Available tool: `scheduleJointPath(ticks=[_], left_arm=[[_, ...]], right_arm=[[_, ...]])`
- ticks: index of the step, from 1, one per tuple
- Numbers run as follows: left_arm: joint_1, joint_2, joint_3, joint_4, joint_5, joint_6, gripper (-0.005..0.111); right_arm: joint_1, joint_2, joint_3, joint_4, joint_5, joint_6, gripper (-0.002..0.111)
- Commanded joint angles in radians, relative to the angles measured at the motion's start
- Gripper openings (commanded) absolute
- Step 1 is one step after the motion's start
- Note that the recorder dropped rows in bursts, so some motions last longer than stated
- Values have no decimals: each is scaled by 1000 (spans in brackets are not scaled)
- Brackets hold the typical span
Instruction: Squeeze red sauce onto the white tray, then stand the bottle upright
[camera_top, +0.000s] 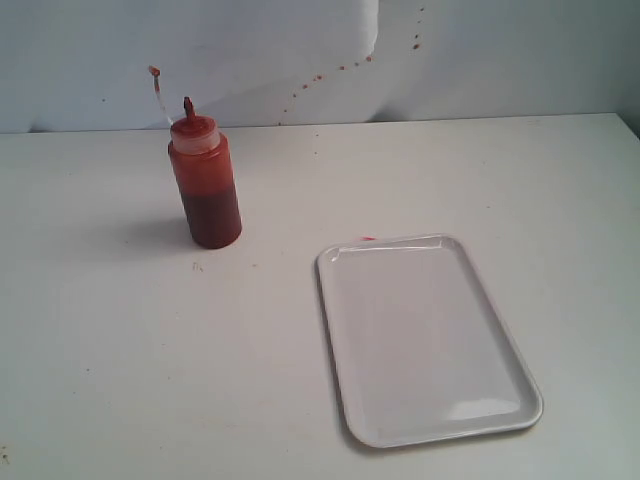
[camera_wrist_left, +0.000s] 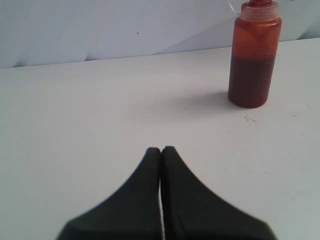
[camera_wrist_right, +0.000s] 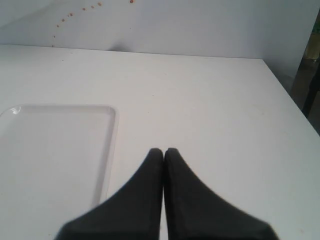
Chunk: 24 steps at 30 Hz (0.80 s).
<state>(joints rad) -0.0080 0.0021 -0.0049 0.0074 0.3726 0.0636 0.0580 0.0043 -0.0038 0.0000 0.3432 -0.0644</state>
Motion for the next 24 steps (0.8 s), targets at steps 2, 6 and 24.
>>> scheduleJointPath(ticks=[2,6,24], left_arm=[[-3,-2,5,-7,-9,-2,0],[-3,-2,5,-7,-9,-2,0],[-3,-2,5,3,-9,-2,0]], right_arm=[[2,-4,4,0,-1,-4,0],[2,-4,4,0,-1,-4,0],[2,-4,4,0,-1,-4,0]])
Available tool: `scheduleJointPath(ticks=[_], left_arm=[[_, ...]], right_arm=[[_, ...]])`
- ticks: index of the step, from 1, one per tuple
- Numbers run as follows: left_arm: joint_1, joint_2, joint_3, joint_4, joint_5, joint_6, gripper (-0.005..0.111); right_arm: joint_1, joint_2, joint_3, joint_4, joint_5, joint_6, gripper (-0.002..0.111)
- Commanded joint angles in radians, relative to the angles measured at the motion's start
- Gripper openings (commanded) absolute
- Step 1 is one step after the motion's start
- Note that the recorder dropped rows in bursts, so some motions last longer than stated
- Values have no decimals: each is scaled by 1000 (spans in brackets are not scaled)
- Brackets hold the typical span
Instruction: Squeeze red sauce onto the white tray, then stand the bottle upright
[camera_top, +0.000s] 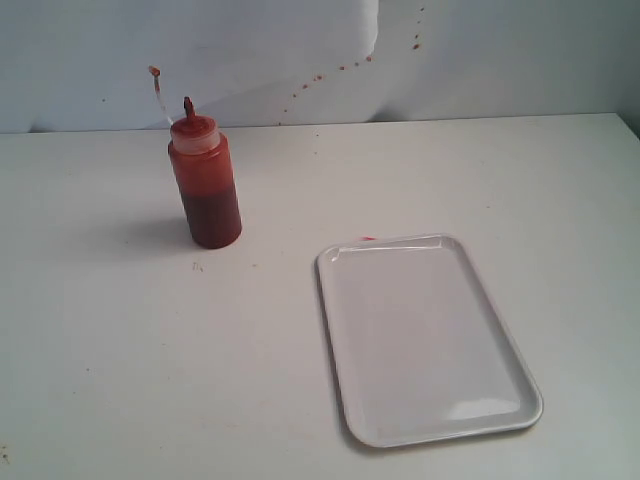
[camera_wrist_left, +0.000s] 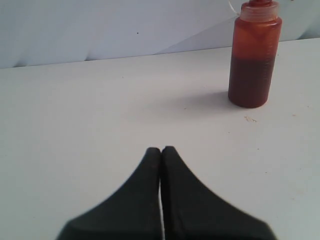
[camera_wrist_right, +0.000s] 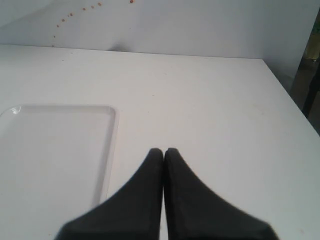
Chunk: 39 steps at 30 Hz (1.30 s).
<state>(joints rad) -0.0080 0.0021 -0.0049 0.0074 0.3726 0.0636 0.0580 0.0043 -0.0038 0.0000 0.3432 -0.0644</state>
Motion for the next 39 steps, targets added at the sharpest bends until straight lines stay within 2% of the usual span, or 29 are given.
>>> scheduleJointPath(ticks=[1,14,18,28,34,39], left_arm=[[-3,-2,5,6,-11,-2,0],[-3,-2,5,-2,-62,-4,0],[-3,-2,5,-81,-62,-4,0],[-3,-2,5,-83,-115,-10,0],[-3,-2,5,-217,-247,-10,0],[-3,-2,5,-219,-390,-64,0]], right_arm=[[2,-4,4,0,-1,-4,0],[2,-4,4,0,-1,-4,0],[2,-4,4,0,-1,-4,0],[2,-4,4,0,-1,-4,0],[2,-4,4,0,-1,-4,0],[2,-4,4,0,-1,-4,0]])
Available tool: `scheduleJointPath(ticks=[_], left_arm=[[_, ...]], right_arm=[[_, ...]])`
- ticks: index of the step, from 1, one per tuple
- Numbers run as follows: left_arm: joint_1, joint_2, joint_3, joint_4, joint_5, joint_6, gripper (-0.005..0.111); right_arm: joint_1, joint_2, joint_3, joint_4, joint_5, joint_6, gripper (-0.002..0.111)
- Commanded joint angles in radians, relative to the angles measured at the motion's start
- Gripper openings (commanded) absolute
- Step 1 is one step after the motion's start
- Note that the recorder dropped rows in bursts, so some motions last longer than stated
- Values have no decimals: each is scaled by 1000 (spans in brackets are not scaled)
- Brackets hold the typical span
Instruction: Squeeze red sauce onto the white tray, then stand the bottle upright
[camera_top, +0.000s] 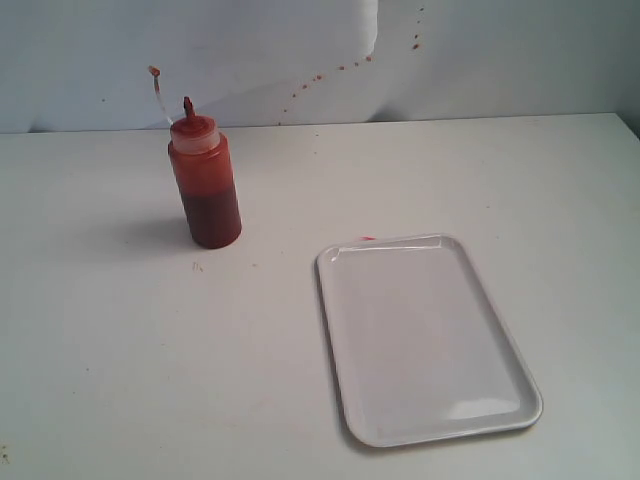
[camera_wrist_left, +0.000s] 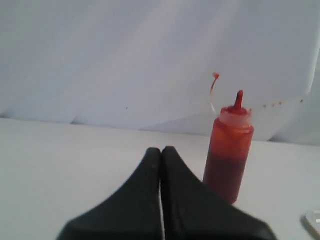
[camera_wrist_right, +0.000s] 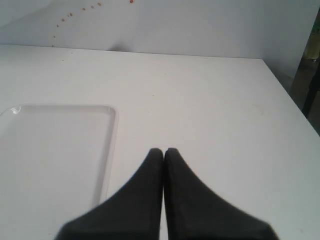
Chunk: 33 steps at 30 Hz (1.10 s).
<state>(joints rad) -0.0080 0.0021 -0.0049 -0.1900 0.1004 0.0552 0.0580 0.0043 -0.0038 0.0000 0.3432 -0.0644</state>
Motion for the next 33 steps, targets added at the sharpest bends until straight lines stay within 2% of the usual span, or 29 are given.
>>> scheduleJointPath(ticks=[1,7,11,15,19,24,29,33], left_arm=[[-3,-2,5,-22,-158,-98,0],[-3,-2,5,-22,-342,-362,0],[-3,-2,5,16,-482,-407,0],[-3,-2,5,190,-655,-422,0],[-3,84,5,234,-760,-473,0],[-3,331,-50,271,-807,-545,0],[-3,641,-138,497,-900,-549,0],[-3,894,-210,571,-908,-543,0]], right_arm=[[2,-4,4,0,-1,-4,0],[2,-4,4,0,-1,-4,0],[2,-4,4,0,-1,-4,0],[2,-4,4,0,-1,-4,0],[2,-4,4,0,-1,-4,0],[2,-4,4,0,-1,-4,0],[2,-4,4,0,-1,-4,0],[2,-4,4,0,-1,-4,0]])
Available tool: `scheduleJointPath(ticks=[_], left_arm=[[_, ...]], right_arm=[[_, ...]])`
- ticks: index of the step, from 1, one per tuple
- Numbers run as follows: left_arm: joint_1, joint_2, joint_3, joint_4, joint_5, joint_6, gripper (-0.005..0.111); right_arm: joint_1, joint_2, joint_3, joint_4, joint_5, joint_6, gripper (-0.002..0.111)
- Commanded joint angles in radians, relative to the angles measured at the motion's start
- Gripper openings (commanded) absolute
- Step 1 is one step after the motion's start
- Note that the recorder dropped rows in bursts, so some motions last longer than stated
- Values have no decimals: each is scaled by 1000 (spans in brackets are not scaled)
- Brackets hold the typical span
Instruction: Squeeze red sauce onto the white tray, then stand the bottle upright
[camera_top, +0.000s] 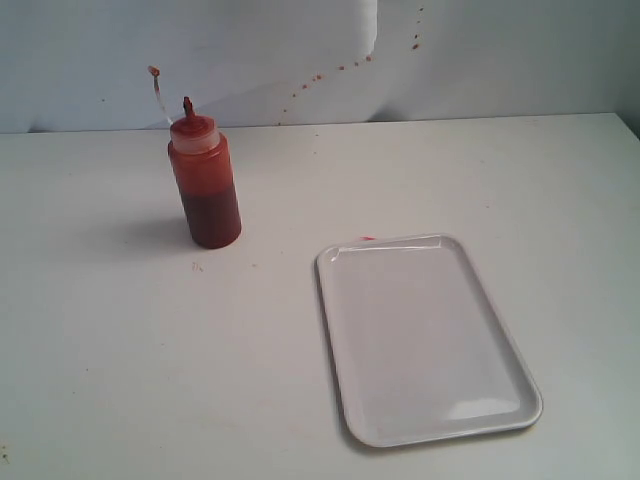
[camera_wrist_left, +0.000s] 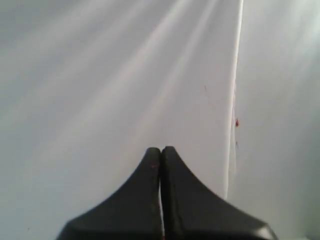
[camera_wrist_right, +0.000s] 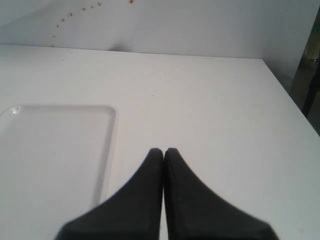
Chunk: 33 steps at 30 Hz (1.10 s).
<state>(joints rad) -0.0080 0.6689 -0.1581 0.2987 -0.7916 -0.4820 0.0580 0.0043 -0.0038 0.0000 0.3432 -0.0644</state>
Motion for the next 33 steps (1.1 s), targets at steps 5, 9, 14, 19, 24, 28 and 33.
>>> scheduleJointPath(ticks=[5,9,14,19,24,28,33], left_arm=[[-3,584,-149,86,-62,-3,0],[-3,849,-218,127,-189,75,0],[-3,1081,-291,311,-290,319,0],[-3,1248,-347,345,-334,387,0],[-3,1363,-398,348,-334,387,0],[-3,1412,-428,348,-334,387,0],[-3,1424,-430,346,-334,387,0]], right_arm=[[2,-4,4,0,-1,-4,0],[2,-4,4,0,-1,-4,0],[2,-4,4,0,-1,-4,0],[2,-4,4,0,-1,-4,0],[2,-4,4,0,-1,-4,0],[2,-4,4,0,-1,-4,0],[2,-4,4,0,-1,-4,0]])
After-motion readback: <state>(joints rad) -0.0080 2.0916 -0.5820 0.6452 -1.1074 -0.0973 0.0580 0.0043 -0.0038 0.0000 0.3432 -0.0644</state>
